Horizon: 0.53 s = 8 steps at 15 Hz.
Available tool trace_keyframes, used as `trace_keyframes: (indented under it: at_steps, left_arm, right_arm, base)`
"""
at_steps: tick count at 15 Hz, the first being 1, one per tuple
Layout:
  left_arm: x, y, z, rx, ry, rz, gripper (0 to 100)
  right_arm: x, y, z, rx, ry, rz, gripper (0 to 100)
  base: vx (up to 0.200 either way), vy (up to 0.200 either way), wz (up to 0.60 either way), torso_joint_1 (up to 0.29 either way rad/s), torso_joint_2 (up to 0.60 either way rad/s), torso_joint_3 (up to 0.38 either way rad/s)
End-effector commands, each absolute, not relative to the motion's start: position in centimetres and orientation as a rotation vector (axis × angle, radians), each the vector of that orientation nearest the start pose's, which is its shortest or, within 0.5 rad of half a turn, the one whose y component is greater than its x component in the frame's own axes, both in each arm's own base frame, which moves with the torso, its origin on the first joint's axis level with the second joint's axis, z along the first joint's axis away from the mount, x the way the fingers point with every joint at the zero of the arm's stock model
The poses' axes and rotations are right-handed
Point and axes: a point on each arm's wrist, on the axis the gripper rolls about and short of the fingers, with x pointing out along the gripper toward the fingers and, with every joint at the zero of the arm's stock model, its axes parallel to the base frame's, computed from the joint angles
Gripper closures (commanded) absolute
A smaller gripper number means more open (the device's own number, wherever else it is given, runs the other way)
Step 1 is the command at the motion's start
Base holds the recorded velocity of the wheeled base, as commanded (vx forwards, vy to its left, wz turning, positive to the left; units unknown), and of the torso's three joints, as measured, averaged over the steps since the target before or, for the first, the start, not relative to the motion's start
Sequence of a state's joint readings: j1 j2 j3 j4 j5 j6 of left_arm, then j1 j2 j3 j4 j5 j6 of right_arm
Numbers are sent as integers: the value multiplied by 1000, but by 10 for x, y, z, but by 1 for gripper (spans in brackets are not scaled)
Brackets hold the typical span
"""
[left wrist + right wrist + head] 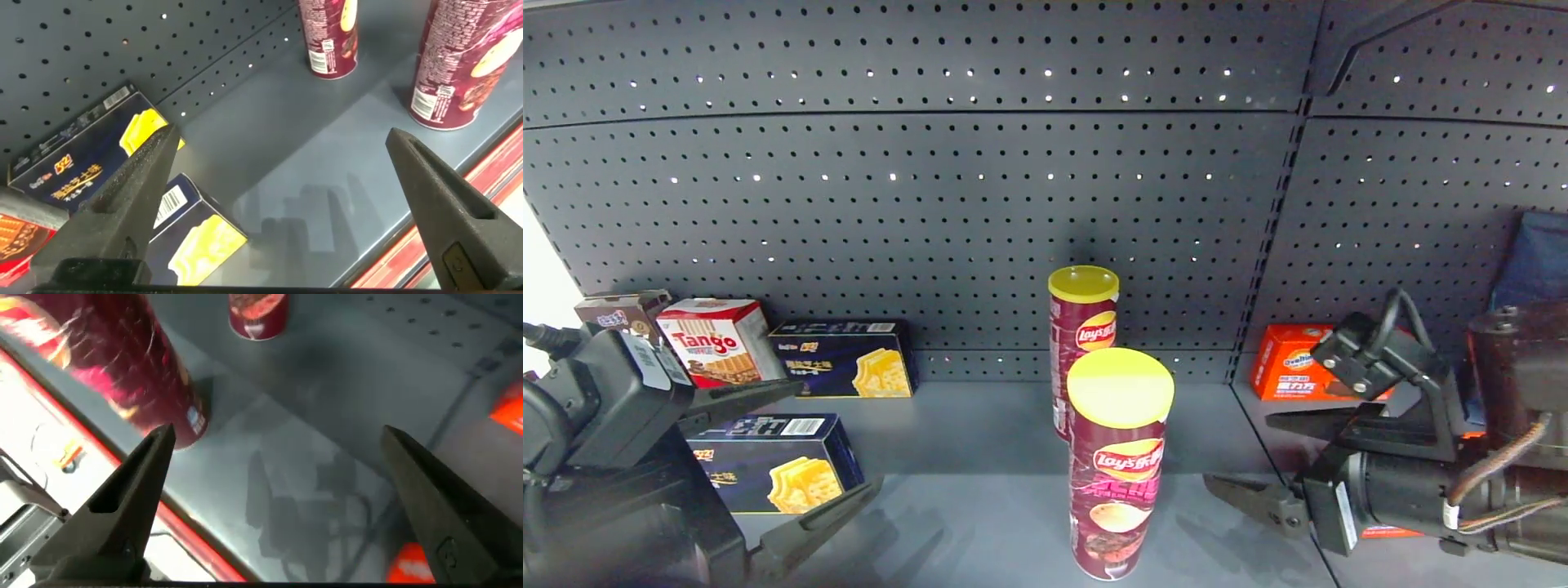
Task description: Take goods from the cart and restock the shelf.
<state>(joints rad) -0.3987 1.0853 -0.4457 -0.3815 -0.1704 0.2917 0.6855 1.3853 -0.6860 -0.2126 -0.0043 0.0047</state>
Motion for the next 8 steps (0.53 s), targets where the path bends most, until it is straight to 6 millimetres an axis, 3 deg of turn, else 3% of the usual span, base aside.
trace_keyframes:
  at_steps: [1, 8]
  left_arm:
    - [132, -60, 197, 311, 169, -599, 0]
    - [133, -60, 199, 311, 166, -599, 0]
  right_arm:
    - [183, 155, 180, -189, 524, 673, 0]
    - [197, 166, 167, -208, 573, 666, 0]
  base:
    - [0, 0, 0, 0, 0, 0]
    - [0, 0, 0, 0, 0, 0]
